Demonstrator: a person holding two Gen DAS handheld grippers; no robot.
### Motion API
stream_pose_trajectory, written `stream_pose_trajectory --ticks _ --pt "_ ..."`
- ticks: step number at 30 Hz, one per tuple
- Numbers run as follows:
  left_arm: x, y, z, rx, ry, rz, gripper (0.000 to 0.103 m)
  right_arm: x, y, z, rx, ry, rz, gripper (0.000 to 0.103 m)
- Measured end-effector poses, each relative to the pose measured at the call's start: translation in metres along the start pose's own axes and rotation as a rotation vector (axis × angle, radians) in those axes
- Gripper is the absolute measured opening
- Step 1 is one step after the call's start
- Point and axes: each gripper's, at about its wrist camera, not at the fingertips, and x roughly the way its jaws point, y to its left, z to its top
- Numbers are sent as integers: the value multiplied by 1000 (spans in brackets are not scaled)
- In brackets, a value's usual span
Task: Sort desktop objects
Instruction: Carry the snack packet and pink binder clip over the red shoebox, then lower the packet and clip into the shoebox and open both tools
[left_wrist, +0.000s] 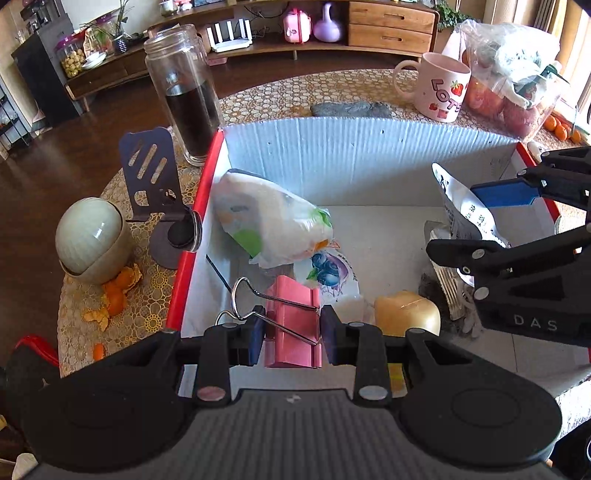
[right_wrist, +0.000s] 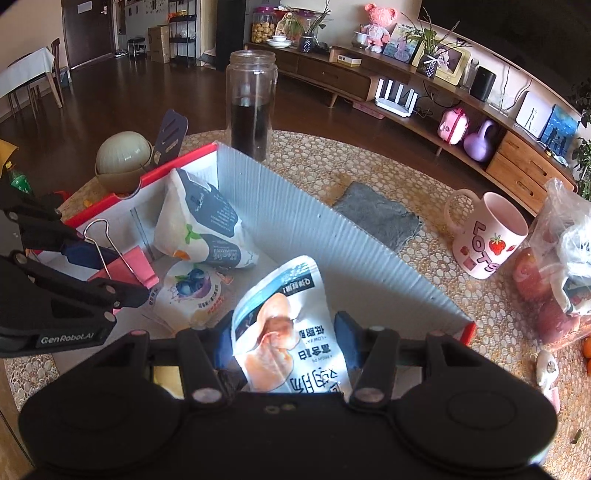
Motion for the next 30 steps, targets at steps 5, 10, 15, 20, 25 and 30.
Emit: stream_pose_trajectory --ticks 5,10,15,20,25,30 --pt "7 0 -1 11 13 4 31 7 2 -4 -2 18 15 55" --pt "9 -1 -1 13 17 5 31 10 3 -7 0 33 27 57" --pt "11 -2 -1 4 30 0 31 11 3 -10 -3 45 33 59" --pt "6 -2 -1 -3 10 3 47 7 3 -13 -10 42 38 61" --pt "-3 -3 1 -10 -11 6 58 -4 -1 -15 -3 19 56 66" --pt "-14 -7 0 -10 -17 12 60 -20 -3 -18 2 1 78 74"
